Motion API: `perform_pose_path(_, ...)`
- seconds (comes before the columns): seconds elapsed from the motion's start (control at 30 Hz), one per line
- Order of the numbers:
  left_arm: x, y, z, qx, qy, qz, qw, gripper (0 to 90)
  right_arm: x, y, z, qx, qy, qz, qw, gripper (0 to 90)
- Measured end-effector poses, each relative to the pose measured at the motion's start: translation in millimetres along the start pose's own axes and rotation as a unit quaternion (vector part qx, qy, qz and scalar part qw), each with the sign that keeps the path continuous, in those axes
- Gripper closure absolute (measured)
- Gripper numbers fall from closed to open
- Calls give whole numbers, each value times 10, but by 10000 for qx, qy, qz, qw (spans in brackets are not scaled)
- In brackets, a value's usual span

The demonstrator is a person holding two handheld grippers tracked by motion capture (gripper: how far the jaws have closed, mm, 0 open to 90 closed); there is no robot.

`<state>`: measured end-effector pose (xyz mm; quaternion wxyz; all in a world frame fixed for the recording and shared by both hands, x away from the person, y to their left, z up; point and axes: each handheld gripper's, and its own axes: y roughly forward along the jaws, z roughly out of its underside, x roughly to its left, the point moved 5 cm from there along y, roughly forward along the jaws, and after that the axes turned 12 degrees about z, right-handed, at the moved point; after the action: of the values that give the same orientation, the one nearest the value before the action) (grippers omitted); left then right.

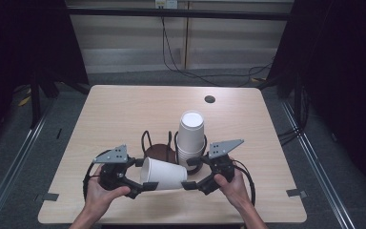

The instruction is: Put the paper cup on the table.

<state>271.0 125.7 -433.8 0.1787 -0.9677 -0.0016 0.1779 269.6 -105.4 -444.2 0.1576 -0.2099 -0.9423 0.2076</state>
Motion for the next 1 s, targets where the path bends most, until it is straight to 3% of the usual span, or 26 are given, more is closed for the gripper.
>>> perform_pose_path(0.1, 0, -28, 2, 66, -47, -52, 10000, 153, -13, -11, 1, -13, 12, 67, 10000, 143)
perform_pose_path(0.17, 12, -59, 4, 195, -82, -207, 9996, 153, -16, -26, -1, -23, 15, 89, 10000, 143)
perform_pose_path(0.37, 2, -160, -8, 235, -134, -230, 9994, 153, -60, -104, -20, -99, 23, 254, 9996, 143)
perform_pose_path(0.43, 7, -188, 9, 273, -145, -357, 9989, 153, -76, -131, -8, -128, 50, 320, 9994, 143)
perform_pose_path(0.53, 14, -232, 59, 334, -226, -417, 9983, 153, -105, -169, -9, -328, 193, 372, 9986, 143)
perform_pose_path(1.0, 87, -637, 105, 632, -462, -772, 9939, 145, -168, -306, 146, -257, 329, 1074, 9933, 149)
